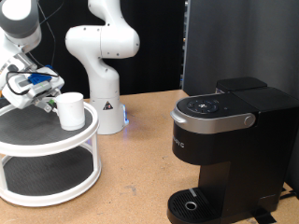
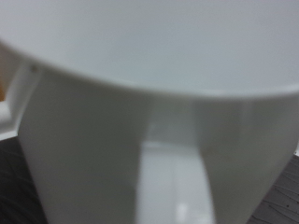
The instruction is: Make a cup of coffee with the keurig machine
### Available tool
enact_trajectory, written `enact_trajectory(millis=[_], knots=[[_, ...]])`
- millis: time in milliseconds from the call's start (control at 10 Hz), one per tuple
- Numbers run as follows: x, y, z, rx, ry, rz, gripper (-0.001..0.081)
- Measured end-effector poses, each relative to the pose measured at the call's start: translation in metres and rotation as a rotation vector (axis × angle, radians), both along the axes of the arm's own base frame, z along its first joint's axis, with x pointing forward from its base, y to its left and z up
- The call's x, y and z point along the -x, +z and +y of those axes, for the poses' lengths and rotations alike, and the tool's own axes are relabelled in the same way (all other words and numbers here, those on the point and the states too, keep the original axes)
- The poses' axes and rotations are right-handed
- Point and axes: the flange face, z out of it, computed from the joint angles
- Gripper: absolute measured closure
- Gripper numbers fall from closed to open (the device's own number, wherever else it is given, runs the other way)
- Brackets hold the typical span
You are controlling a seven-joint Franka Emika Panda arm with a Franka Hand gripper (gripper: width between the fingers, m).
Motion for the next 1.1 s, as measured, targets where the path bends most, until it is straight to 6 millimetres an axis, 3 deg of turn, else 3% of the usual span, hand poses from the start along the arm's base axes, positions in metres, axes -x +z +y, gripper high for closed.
enact_trajectory(millis=[100,200,300,400,500,800,1100], knots=[[0.001,-0.001,0.000,-0.001,-0.001,-0.005,0.0265],[0.001,-0.001,-0.001,-0.001,-0.001,-0.011,0.0432],[0.002,-0.001,-0.001,-0.001,-0.002,-0.015,0.0432],[0.002,-0.001,-0.001,-0.002,-0.004,-0.018,0.0608],[0.003,-0.002,-0.002,-0.004,-0.006,-0.020,0.0734],[-0.001,0.004,0.000,-0.034,-0.014,-0.003,0.0734],[-0.010,0.032,0.005,-0.092,-0.021,0.036,0.0734]])
